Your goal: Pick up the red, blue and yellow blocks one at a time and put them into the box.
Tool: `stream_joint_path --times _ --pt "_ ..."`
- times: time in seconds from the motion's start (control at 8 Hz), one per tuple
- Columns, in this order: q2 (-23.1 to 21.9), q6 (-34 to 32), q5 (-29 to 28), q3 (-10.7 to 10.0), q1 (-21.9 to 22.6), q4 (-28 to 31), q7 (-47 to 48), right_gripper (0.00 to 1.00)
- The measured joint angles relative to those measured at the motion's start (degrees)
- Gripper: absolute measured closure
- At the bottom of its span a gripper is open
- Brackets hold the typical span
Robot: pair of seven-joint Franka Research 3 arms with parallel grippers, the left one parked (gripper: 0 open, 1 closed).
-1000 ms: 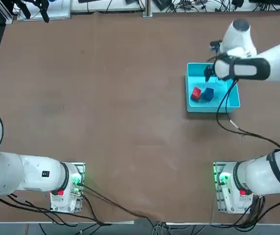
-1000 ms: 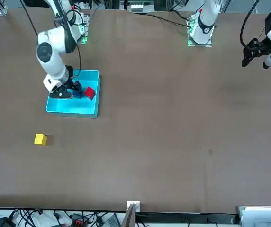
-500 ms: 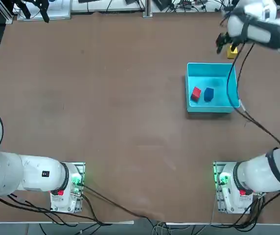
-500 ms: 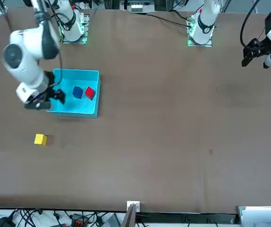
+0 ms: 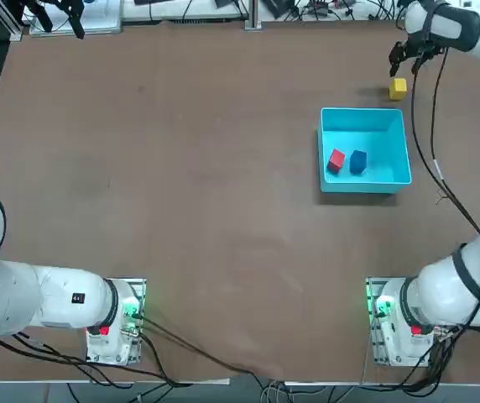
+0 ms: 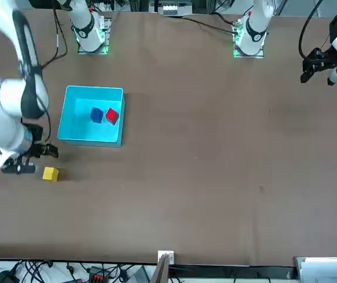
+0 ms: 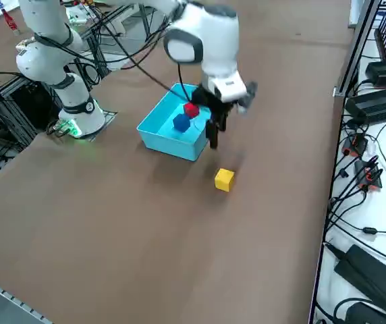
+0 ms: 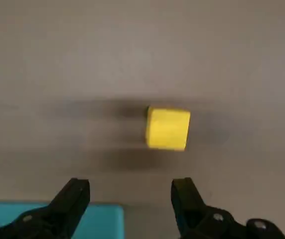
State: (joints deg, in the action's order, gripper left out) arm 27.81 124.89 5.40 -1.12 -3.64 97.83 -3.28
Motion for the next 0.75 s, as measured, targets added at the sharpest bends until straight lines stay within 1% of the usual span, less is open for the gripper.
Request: stream_joint_path --times 0.12,0.38,0.75 --pt "3.37 1.76 0.00 0.02 -0.64 -2.14 -0.94 0.00" --pt "7.46 4.30 0.00 0.03 -1.45 -4.87 -2.90 0.00" --pt "9.64 5.35 0.00 0.03 -2.06 -5.88 -5.88 0.00"
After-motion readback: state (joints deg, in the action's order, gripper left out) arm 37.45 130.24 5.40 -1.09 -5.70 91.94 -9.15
